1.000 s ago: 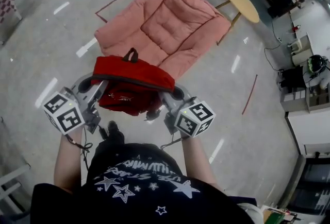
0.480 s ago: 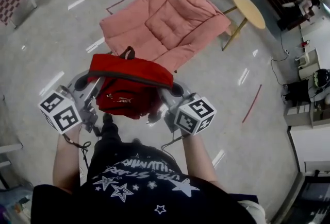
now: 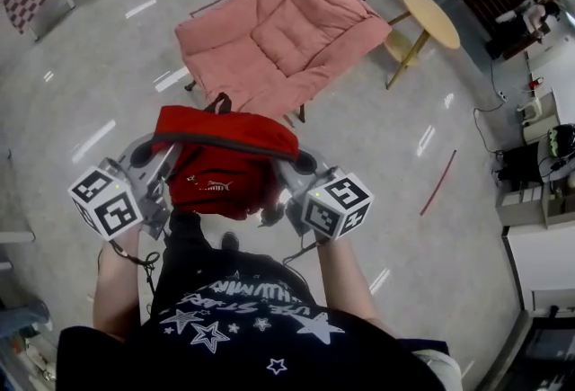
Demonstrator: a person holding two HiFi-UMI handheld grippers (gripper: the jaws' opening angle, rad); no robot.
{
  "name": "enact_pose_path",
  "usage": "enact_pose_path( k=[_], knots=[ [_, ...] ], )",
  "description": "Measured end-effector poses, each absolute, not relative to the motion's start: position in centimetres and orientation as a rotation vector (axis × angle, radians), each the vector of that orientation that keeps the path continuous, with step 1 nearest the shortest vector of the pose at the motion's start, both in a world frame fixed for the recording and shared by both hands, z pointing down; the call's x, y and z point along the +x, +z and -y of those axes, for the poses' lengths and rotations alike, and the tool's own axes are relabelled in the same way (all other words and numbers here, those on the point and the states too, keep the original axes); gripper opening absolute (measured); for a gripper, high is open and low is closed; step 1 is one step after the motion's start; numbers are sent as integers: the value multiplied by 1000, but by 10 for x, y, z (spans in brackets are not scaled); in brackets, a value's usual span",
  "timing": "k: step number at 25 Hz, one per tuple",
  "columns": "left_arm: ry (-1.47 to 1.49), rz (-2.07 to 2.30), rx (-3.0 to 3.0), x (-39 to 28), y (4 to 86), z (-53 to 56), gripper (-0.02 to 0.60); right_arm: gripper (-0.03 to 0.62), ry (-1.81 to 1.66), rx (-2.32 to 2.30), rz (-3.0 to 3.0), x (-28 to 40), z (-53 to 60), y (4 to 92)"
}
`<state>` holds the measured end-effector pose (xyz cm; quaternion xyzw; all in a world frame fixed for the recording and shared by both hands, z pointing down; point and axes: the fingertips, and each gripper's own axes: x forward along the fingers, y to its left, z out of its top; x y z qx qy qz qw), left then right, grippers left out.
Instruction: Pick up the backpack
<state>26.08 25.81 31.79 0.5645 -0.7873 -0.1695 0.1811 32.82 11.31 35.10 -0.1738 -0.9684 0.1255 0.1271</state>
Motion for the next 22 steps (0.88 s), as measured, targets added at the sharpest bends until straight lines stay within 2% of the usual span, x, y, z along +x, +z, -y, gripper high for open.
enact_pose_path(
  k=[22],
  knots=[
    [-450, 2183, 1577, 270, 308, -259, 12, 11, 436, -458, 2814, 329, -112, 346]
  ],
)
